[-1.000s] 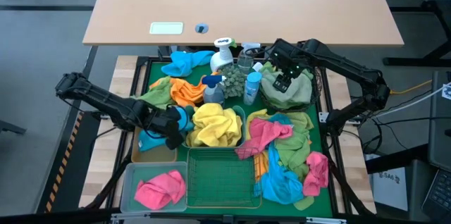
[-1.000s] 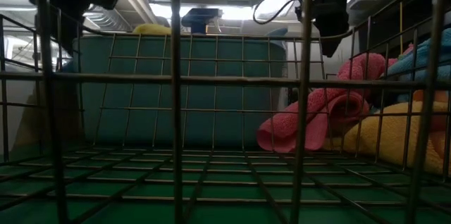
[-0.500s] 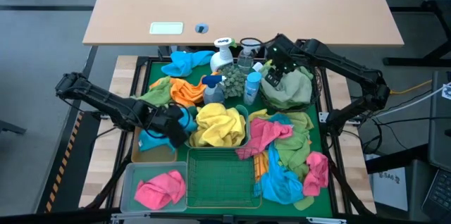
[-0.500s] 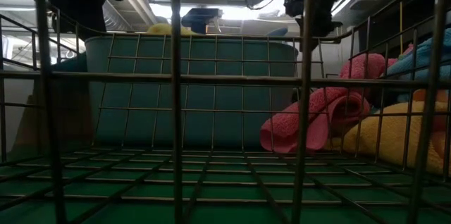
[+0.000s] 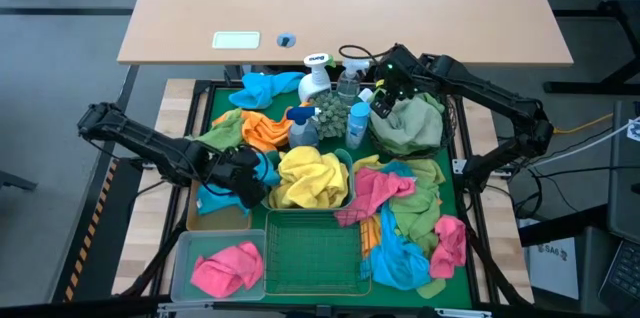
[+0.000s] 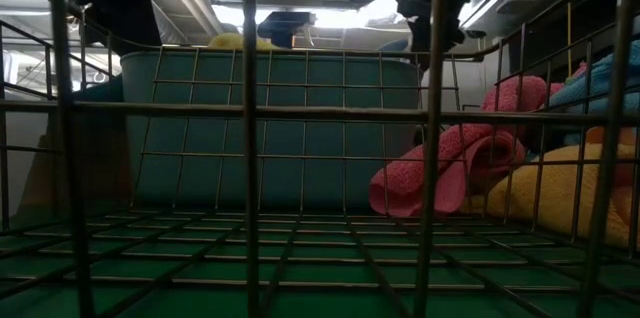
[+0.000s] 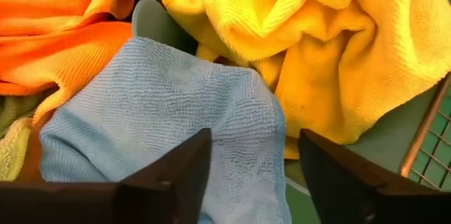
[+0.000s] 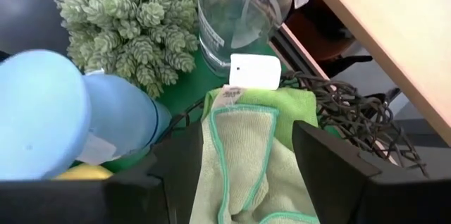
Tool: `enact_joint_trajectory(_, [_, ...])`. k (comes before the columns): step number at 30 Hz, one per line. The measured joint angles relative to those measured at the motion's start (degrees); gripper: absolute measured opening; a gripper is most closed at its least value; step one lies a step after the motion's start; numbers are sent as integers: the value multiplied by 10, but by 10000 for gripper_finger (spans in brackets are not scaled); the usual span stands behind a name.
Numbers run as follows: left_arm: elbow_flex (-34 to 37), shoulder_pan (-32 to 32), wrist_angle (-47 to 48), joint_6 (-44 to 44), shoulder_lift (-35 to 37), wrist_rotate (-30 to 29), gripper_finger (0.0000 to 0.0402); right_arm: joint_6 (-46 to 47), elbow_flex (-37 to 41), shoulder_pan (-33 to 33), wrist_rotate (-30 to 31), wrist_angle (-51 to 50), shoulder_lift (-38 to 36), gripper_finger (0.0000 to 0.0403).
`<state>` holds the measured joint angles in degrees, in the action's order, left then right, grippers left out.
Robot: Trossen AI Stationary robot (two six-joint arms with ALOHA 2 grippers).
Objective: Sort microfiber towel by color & place in baskets
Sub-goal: Put the blue microfiber towel into the orange bin
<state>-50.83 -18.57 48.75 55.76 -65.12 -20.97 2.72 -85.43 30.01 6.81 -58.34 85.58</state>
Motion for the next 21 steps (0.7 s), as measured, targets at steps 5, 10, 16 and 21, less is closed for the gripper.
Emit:
enact_joint_trajectory(5, [0,0,-4,-46,-6,-10,247,0,0,0,0,0,0,221])
enact_joint_trajectory(10, [0,2,-4,-53,-6,-10,249,0,0,0,0,0,0,221])
enact_joint_trajectory(16, [0,6,8,-53,-21,-10,208,0,0,0,0,0,0,221])
enact_joint_trajectory(21, [0,5,21,-54,-42,-10,162,0,0,0,0,1,0,221])
